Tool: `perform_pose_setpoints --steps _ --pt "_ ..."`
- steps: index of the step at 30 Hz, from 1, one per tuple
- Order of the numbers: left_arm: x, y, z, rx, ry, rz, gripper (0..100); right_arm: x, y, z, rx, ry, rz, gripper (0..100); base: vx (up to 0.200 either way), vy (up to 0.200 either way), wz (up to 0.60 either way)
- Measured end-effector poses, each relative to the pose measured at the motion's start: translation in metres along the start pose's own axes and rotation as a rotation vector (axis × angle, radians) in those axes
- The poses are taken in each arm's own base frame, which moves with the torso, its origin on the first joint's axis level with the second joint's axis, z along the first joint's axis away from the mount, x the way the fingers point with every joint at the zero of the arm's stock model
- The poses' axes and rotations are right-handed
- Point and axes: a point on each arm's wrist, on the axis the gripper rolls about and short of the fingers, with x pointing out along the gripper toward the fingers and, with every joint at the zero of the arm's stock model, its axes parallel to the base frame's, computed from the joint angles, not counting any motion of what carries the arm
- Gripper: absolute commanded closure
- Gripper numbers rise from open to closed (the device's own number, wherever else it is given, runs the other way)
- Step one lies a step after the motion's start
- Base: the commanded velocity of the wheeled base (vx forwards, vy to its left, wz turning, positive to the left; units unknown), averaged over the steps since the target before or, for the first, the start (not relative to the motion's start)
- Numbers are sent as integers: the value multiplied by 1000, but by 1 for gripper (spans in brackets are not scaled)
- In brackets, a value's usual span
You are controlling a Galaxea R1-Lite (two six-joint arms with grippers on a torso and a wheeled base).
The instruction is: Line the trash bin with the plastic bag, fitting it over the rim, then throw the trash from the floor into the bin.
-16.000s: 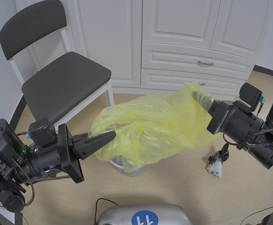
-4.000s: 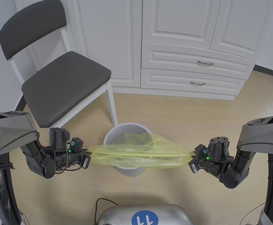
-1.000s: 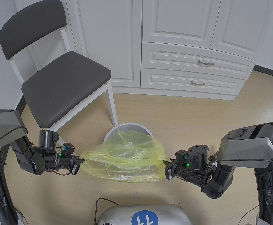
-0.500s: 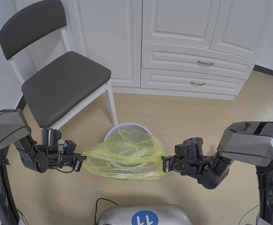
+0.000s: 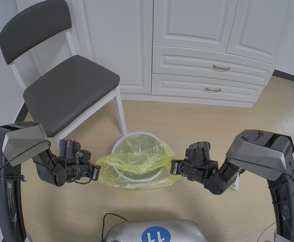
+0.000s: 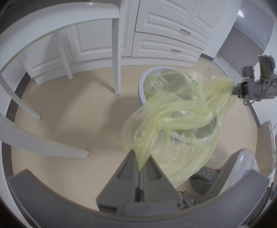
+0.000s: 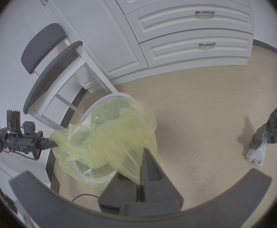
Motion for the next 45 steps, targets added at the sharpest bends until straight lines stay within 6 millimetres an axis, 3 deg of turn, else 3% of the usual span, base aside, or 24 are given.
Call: perform_pose_setpoints --steps 13,19,20,30,36,45 --pt "6 0 -16 23 48 -7 100 4 -32 -19 -142 59 -58 100 0 0 0" --pt "9 1 -19 21 56 -9 100 7 -35 -22 -183 -26 -36 100 0 0 0" --pt "9 1 -19 21 58 -10 100 7 -36 -23 -195 -37 -33 0 0 0 0" --pt "7 0 -19 19 55 -17 100 -10 -42 -32 -237 -28 22 0 0 0 0" --pt "3 0 -16 25 33 -14 100 -38 -45 -25 -293 5 114 0 0 0 0" --pt "0 -1 -14 29 16 -13 100 -80 -52 -2 -375 -124 316 0 0 0 0"
